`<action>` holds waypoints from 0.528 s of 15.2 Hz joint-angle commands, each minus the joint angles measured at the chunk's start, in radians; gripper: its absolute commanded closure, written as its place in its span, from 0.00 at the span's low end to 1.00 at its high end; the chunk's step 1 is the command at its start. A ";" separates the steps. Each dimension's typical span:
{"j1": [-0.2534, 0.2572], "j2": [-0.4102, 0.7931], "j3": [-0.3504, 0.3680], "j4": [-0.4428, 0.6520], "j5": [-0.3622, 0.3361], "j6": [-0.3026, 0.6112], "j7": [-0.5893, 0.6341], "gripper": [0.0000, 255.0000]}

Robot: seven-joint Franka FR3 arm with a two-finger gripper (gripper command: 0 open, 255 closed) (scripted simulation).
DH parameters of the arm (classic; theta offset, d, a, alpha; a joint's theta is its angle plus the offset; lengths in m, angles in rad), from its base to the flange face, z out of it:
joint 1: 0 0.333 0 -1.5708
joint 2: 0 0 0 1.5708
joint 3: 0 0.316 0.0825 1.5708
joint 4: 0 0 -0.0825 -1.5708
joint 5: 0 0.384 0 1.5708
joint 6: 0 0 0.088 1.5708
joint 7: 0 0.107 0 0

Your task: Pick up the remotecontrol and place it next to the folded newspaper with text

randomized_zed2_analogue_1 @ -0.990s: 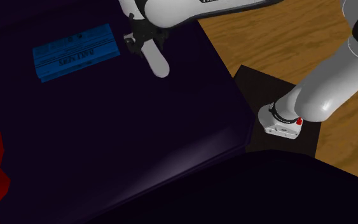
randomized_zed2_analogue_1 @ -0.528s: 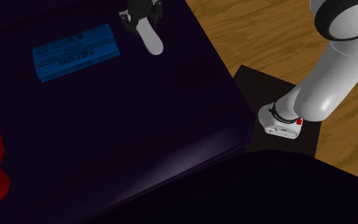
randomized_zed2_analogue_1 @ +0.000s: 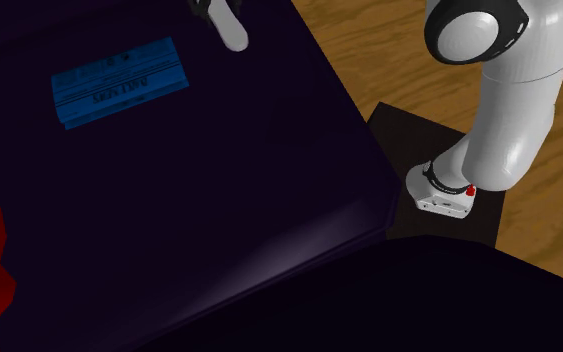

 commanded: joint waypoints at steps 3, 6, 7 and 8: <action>-0.010 0.016 -0.004 -0.024 -0.003 0.040 -0.008 1.00; -0.022 0.002 -0.003 -0.089 0.000 0.090 -0.004 1.00; -0.026 -0.001 -0.003 -0.109 0.001 0.106 -0.003 1.00; -0.029 -0.004 -0.003 -0.127 0.001 0.121 -0.002 1.00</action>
